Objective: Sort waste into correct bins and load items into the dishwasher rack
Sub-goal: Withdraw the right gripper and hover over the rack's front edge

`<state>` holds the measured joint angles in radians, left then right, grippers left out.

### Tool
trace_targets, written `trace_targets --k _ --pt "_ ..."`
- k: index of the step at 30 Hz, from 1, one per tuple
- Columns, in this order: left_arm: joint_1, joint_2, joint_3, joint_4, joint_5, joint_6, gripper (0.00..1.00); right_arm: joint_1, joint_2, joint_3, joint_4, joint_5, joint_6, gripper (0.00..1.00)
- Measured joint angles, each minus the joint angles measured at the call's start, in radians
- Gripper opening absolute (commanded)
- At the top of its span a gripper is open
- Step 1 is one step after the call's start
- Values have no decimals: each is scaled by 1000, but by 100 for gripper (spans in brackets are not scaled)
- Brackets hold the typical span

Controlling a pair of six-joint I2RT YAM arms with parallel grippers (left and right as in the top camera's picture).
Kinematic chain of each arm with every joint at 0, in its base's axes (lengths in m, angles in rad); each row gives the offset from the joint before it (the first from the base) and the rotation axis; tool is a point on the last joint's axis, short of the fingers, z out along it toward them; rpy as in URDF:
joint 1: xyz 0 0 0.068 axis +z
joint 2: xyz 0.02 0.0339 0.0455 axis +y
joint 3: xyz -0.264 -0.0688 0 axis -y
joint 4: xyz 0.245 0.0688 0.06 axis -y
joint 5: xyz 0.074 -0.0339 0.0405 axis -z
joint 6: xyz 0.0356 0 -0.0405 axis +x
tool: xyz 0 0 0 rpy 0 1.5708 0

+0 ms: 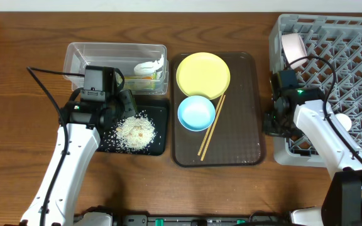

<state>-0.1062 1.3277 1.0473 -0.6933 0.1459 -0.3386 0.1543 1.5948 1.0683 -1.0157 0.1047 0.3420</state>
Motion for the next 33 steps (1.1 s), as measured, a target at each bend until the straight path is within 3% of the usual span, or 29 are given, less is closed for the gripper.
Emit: trace_targets --k 6,12,19,28,33 --pt "0 0 0 0 0 0 52 3 0 0 79 5 -3 19" --pt "0 0 0 -3 0 0 52 2 -9 2 315 10 -48 17" --pt "0 0 0 -5 0 0 52 -6 -12 2 454 42 -68 15" --pt "0 10 0 -5 0 0 52 -64 -28 3 469 64 -70 14" --pt "0 10 0 -5 0 0 51 -93 -46 4 392 76 -72 14"
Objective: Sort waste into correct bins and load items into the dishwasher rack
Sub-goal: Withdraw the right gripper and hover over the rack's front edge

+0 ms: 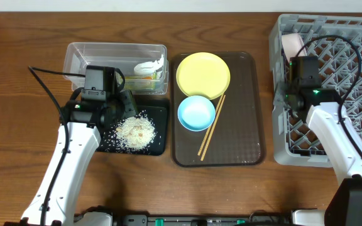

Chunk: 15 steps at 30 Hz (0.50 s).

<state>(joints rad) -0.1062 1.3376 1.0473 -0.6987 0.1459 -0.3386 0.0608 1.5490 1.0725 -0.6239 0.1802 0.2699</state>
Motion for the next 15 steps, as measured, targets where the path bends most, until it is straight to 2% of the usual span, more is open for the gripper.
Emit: trace_targets --k 15 --pt "0 1 0 -1 0 0 52 1 -7 5 -153 -10 0 13"
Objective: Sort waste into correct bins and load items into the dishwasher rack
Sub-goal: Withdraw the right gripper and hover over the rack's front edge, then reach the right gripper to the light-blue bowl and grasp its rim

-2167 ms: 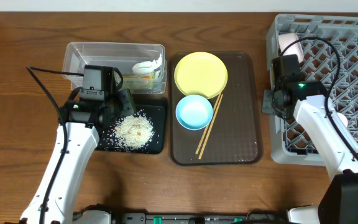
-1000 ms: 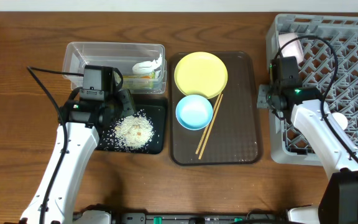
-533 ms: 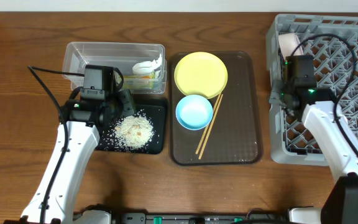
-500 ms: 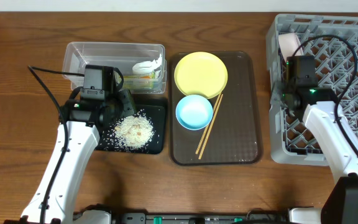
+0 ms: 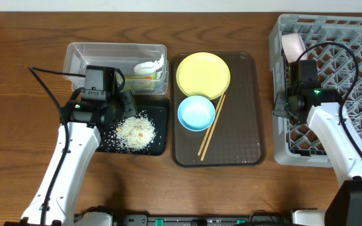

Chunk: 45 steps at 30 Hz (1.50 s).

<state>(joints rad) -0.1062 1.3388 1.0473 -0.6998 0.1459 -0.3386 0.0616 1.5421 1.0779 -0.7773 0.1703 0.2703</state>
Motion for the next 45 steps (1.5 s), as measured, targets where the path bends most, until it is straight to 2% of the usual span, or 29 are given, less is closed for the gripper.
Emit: trace_targets --k 34,38,42,45 --pt "0 0 0 0 0 0 52 0 -10 16 -116 0 1 17" --pt "0 0 0 0 0 0 52 0 -10 16 -102 4 -2 24" --pt "0 0 0 0 0 0 52 -1 -12 30 -26 8 -34 37" --pt "0 0 0 0 0 0 52 3 -21 93 49 -42 -74 41"
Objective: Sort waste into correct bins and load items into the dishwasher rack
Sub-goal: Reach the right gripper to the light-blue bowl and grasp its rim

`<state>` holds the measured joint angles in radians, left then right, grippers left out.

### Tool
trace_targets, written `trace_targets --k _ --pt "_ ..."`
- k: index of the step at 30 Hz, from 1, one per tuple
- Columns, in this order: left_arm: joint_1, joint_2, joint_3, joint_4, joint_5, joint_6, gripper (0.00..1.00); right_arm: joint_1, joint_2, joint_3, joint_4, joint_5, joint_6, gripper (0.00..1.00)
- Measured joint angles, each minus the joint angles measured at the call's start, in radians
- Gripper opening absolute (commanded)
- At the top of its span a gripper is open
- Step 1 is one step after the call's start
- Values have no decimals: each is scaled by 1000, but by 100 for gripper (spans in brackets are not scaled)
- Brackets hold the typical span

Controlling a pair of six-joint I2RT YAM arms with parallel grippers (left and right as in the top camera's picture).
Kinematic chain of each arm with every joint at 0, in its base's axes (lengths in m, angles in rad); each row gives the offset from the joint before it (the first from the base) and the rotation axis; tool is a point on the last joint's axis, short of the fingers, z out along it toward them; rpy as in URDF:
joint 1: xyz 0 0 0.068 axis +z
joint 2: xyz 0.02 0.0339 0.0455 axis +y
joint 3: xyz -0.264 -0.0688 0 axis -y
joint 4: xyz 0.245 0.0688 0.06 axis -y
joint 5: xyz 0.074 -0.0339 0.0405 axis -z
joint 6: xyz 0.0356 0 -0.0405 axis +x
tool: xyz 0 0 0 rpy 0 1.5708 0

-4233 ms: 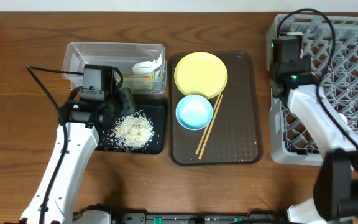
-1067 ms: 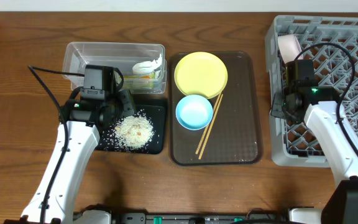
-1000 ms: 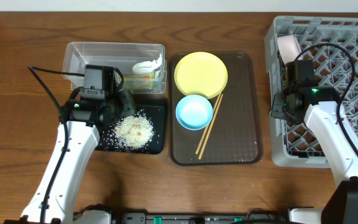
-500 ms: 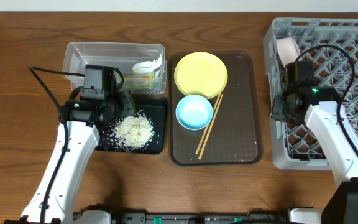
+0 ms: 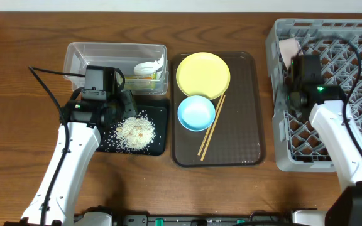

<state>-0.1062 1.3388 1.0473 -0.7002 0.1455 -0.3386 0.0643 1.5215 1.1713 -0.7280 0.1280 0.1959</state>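
On the brown tray point(image 5: 244, 135) lie a yellow plate point(image 5: 203, 73), a light blue bowl point(image 5: 196, 113) and a pair of wooden chopsticks point(image 5: 211, 127). The grey dishwasher rack point(image 5: 332, 135) stands at the right, with a pink cup point(image 5: 287, 49) in its far left corner. My right gripper point(image 5: 294, 78) hovers over the rack's left side just below the cup; its jaws are hidden under the wrist. My left gripper point(image 5: 119, 102) hangs at the back edge of the black bin point(image 5: 160, 141) holding rice point(image 5: 135, 132), its jaws hidden too.
A clear plastic bin point(image 5: 80, 53) behind the black one holds a white spoon point(image 5: 151, 64) and some yellow scraps. Black cables loop off both arms. Bare wooden table lies in front and to the far left.
The right wrist has moved a little toward the back, nearer the pink cup. The rack sits slightly shifted toward the front and left, and the cup looks more tilted. The left arm is unchanged.
The right gripper was first low at the rack's outer left wall near the front. Then it stood over the rack's left side below the pink cup, shifting slightly there. Now it is close under the cup and the rack has shifted. The left arm and tray items stayed put.
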Motion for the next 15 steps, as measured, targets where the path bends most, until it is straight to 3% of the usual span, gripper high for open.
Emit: trace_targets --k 8,11,15 --pt "0 0 0 -78 -147 -29 52 68 -64 105 63 -247 -68 46" --pt "3 0 0 -121 -248 -91 61 132 -42 88 40 -327 -75 45" --pt "13 0 0 -126 -316 -141 63 229 26 49 24 -376 -71 44"
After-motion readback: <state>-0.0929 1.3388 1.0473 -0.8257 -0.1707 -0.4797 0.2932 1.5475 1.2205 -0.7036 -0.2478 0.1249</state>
